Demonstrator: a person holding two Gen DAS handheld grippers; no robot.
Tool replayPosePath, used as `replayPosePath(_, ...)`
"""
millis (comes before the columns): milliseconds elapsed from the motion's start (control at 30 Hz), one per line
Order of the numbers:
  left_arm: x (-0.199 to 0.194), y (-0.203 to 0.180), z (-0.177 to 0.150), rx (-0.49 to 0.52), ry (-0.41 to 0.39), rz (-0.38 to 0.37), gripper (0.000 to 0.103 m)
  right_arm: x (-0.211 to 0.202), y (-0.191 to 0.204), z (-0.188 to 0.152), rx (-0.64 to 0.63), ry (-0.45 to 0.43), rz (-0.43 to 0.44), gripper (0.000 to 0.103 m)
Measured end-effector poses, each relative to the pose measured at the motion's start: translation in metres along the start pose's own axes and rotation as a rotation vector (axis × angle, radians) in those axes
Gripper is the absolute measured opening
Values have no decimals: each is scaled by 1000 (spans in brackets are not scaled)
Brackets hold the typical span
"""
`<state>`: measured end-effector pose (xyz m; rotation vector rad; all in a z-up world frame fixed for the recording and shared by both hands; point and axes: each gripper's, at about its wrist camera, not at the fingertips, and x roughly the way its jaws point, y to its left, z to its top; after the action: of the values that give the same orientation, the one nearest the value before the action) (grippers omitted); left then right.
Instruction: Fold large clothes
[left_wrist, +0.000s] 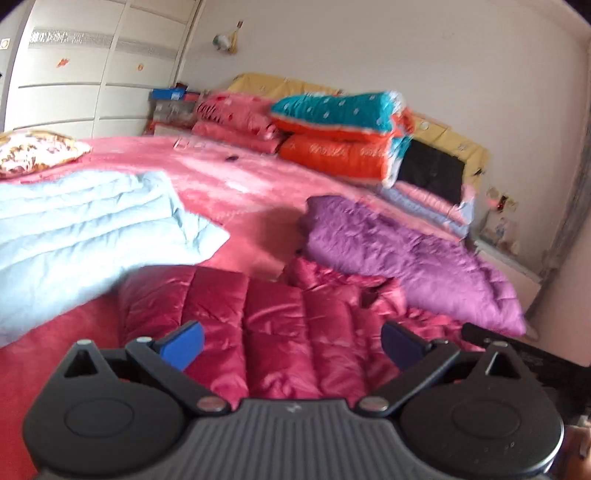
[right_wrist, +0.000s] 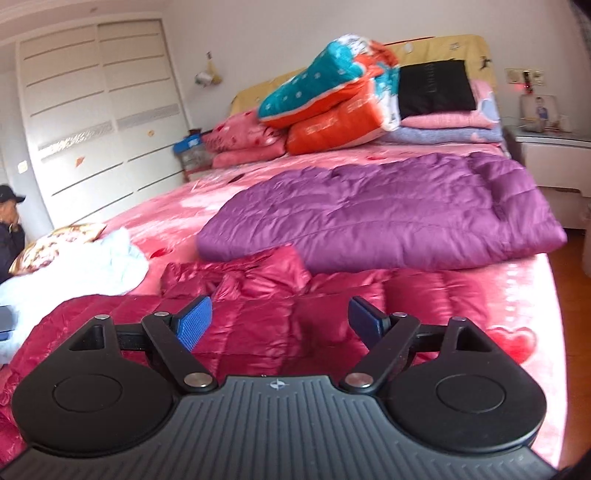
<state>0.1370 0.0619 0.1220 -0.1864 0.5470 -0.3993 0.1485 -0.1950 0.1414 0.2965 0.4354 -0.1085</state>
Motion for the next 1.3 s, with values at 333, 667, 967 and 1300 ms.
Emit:
replayPosePath(333,72,17,-24,54,121,84,97,55,2,-16,-116,160,-51,99)
replayPosePath(667,83,9,-54,178,61,130,102,69,8,-38,-247,176,-120,101)
replayPosePath(967,87,9,-53,191,65,143,102,69,13,-41,-271,139,-134,101)
replayPosePath(1300,30,-10,-34,142,59,170,102,5,7,-20,-194,60,-143,103)
